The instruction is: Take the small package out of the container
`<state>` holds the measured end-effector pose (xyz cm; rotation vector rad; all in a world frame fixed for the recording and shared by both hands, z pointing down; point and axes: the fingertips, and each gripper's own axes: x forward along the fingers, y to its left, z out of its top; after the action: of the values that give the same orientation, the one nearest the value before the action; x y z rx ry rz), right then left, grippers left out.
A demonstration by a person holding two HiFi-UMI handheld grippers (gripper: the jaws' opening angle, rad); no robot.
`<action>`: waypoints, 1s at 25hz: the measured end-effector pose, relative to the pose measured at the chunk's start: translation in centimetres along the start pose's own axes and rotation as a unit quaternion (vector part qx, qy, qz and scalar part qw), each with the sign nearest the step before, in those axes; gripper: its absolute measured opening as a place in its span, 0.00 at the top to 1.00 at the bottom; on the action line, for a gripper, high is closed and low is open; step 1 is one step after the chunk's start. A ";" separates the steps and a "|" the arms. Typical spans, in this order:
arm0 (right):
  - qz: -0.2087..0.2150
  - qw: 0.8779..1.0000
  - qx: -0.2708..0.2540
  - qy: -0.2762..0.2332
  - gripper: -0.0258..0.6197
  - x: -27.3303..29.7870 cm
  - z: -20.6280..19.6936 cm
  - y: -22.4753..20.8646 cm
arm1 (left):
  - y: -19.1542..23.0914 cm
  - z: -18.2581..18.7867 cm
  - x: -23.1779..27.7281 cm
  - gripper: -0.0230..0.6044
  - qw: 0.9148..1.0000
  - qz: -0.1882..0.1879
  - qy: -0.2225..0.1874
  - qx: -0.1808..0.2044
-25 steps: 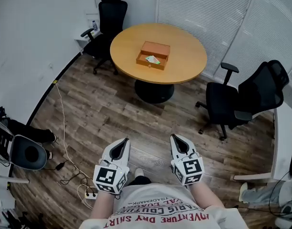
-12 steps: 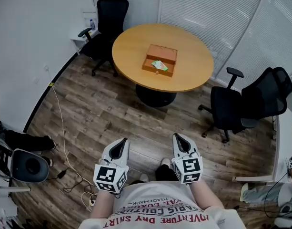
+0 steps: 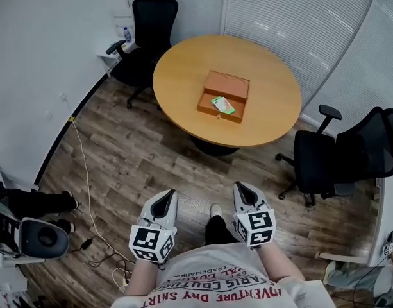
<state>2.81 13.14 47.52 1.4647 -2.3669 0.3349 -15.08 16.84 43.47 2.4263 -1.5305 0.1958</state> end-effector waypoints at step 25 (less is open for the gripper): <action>0.032 0.999 -0.016 0.018 0.95 21.7 10.5 -17.3 | 5.8 10.8 28.2 0.95 1.000 0.010 -0.018 0.009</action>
<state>7.73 -16.11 46.95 1.3605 -2.3820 0.3358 -8.33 -13.11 41.13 2.4419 -1.5744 0.1708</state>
